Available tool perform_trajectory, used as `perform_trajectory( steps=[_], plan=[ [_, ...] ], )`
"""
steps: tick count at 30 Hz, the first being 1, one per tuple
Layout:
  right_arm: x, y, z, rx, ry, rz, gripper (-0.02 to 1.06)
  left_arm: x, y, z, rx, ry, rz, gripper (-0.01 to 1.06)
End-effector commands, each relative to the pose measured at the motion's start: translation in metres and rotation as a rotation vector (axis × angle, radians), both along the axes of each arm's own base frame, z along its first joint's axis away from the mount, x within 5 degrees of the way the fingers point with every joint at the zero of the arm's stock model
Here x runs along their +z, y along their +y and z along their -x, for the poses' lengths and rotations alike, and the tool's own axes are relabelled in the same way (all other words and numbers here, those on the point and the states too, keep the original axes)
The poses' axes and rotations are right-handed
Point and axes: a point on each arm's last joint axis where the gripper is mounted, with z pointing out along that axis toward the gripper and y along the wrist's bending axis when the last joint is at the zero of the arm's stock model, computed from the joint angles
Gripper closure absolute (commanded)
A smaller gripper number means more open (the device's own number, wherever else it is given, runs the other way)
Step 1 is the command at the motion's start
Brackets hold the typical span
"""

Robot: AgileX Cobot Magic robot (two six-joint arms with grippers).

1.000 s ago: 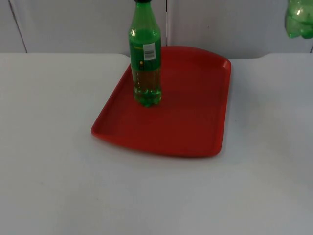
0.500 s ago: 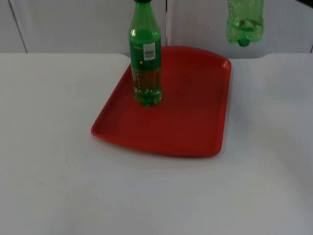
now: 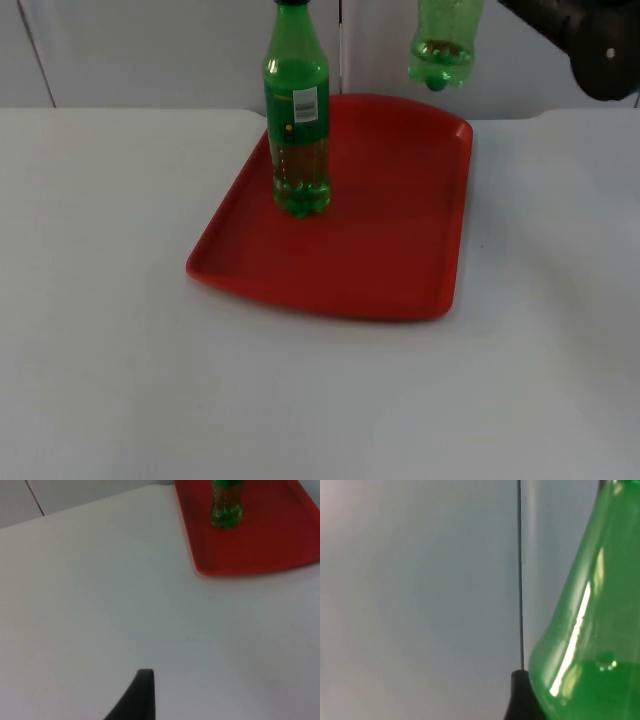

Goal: Place the bottle upright on the tray.

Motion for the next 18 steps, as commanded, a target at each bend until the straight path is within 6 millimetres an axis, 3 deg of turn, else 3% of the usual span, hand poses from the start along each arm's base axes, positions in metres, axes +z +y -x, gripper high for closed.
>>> perform_trajectory(
  steps=[1,9,18],
  plan=[
    [0.001,0.001,-0.006,0.003,-0.035,-0.024,1.05,-0.001,-0.001,0.000,-0.004,0.002,0.006,0.00],
    [-0.022,0.008,-0.025,0.002,-0.038,-0.027,1.05,-0.001,-0.001,0.000,-0.004,0.002,0.006,0.00],
    [-0.066,0.010,-0.036,-0.001,-0.016,-0.011,1.05,-0.001,-0.001,0.000,-0.004,0.000,0.006,0.00]
  ],
)
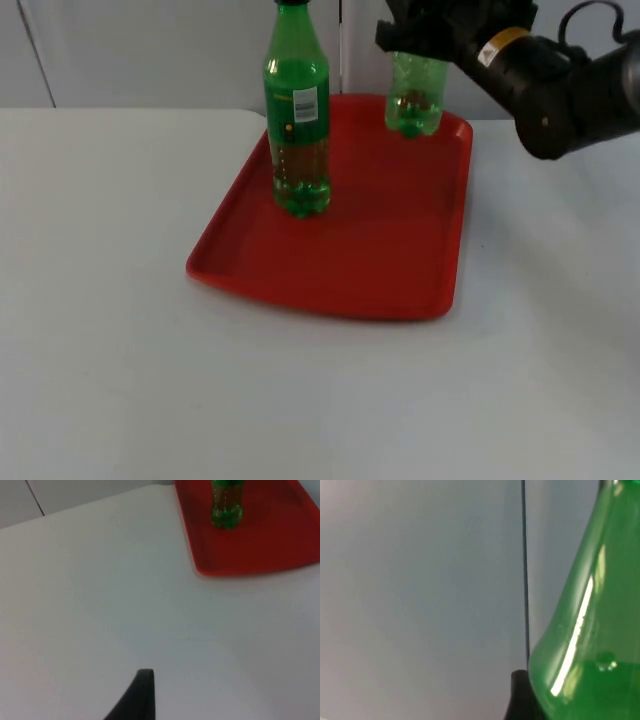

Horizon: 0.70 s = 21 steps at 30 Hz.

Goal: Place the bottle upright on the tray.

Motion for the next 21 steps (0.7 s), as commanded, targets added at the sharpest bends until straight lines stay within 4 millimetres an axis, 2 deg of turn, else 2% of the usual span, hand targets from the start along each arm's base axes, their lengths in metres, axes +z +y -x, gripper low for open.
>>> perform_trajectory(
  steps=[1,3,7,12,21],
  plan=[
    [-0.003,-0.005,-0.004,-0.008,-0.039,-0.009,1.05,-0.001,-0.001,0.000,-0.004,0.000,0.006,0.00],
    [-0.006,-0.006,-0.004,-0.008,-0.048,-0.013,1.05,-0.001,-0.001,0.000,-0.004,0.000,0.006,0.00],
    [-0.024,-0.007,-0.005,-0.008,-0.038,-0.015,1.05,-0.001,-0.001,0.000,-0.004,0.000,0.006,0.00],
    [-0.033,-0.007,-0.004,-0.007,-0.029,-0.017,1.05,-0.001,-0.001,0.000,-0.004,0.000,0.006,0.00],
    [-0.035,-0.007,-0.004,-0.006,-0.020,-0.017,1.05,-0.001,-0.001,0.000,-0.004,0.000,0.006,0.00]
  ],
)
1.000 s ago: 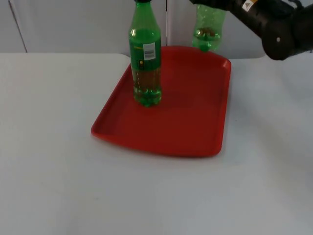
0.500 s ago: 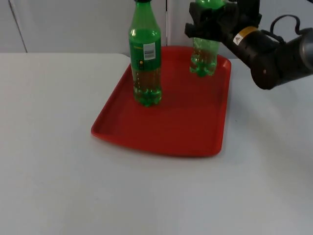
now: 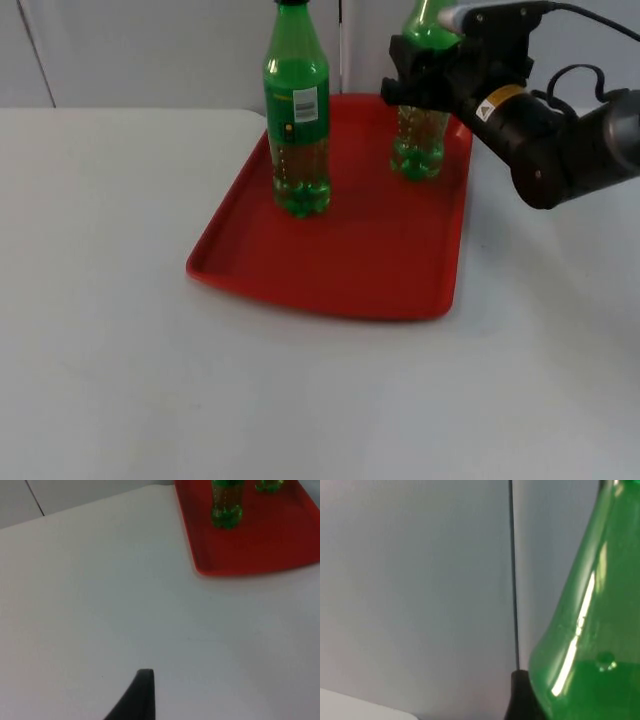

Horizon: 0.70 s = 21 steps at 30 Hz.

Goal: Place the bottle upright on the tray.

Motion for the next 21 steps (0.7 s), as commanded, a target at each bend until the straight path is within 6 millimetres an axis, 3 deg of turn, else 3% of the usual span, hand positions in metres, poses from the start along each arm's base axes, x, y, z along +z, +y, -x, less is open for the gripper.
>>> perform_trajectory(
  steps=[1,19,21],
  plan=[
    [0.0085,0.0014,-0.0011,0.006,-0.032,-0.013,1.05,-0.0012,-0.0008,-0.0003,-0.004,0.000,0.006,0.00],
    [0.0007,0.0037,-0.0011,0.025,0.031,0.054,1.04,-0.0011,-0.0009,-0.0003,-0.004,-0.002,0.007,0.00],
    [0.0006,0.0046,-0.0006,0.035,0.027,0.064,1.01,-0.0011,-0.0009,-0.0003,-0.004,-0.002,0.007,0.00]
  ],
)
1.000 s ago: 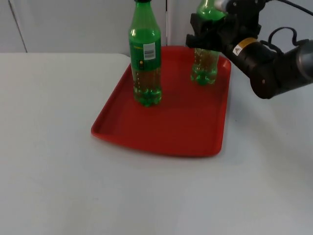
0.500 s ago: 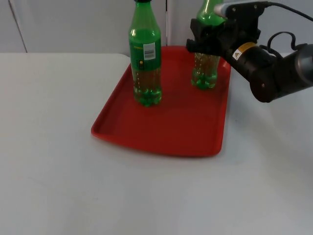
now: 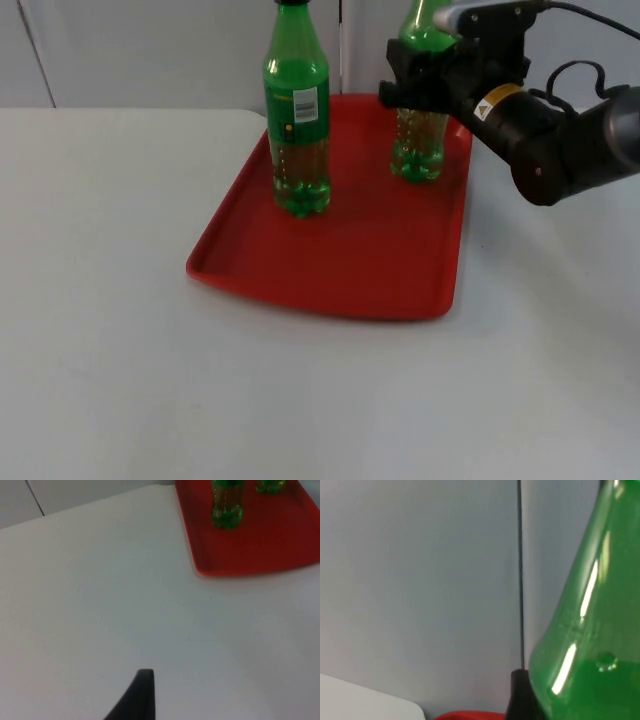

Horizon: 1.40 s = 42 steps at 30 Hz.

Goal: Place the bottle upright on the tray.

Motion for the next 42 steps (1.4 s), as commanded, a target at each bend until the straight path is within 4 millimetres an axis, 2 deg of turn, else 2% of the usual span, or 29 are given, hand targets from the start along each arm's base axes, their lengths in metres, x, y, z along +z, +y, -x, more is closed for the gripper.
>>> perform_trajectory(
  steps=[1,2,3,4,5,6,7,10,11,14,30,34,36,42],
  plan=[
    [0.0021,0.0021,0.0001,0.015,0.007,0.027,0.96,-0.0011,-0.0009,-0.0003,-0.004,-0.002,0.007,0.00],
    [0.0021,0.0021,0.0001,0.015,0.007,0.027,0.96,-0.0011,-0.0009,-0.0003,-0.004,-0.002,0.007,0.00],
    [0.0021,0.0021,0.0001,0.015,0.007,0.027,0.91,-0.0011,-0.0009,-0.0003,-0.004,-0.002,0.007,0.00],
    [0.0021,0.0018,-0.0001,0.011,0.008,0.023,0.80,-0.0011,-0.0009,-0.0003,-0.004,-0.002,0.007,0.00],
    [0.0023,0.0018,-0.0001,0.012,0.006,0.022,0.76,-0.0011,-0.0009,-0.0003,-0.004,-0.002,0.007,0.00],
    [0.0028,0.0018,0.0000,0.012,0.002,0.020,0.61,-0.0011,-0.0009,-0.0003,-0.004,-0.002,0.007,0.00],
    [0.0028,0.0018,0.0000,0.012,0.002,0.020,0.61,-0.0011,-0.0009,-0.0003,-0.004,-0.002,0.007,0.00],
    [0.0037,0.0018,0.0001,0.013,-0.008,0.015,0.35,-0.0011,-0.0009,-0.0003,-0.004,-0.002,0.007,0.00],
    [0.0038,0.0017,0.0000,0.011,-0.007,0.014,0.30,-0.0011,-0.0009,-0.0003,-0.004,-0.002,0.007,0.00],
    [0.0038,0.0017,0.0000,0.011,-0.007,0.014,0.24,-0.0011,-0.0009,-0.0003,-0.004,-0.002,0.007,0.00],
    [0.0032,0.0018,0.0000,0.013,0.004,0.006,0.24,-0.0011,-0.0009,-0.0003,-0.004,-0.002,0.007,0.00],
    [0.0020,0.0018,-0.0001,0.013,0.015,0.014,0.16,-0.0011,-0.0009,-0.0003,-0.004,-0.002,0.007,0.00],
    [0.0003,0.0017,-0.0003,0.011,0.031,0.022,0.01,-0.0011,-0.0009,-0.0003,-0.004,-0.002,0.007,0.00],
    [-0.0021,0.0022,-0.0006,0.007,0.109,0.018,-0.01,-0.0011,-0.0009,-0.0003,-0.004,-0.002,0.007,0.00]
  ],
)
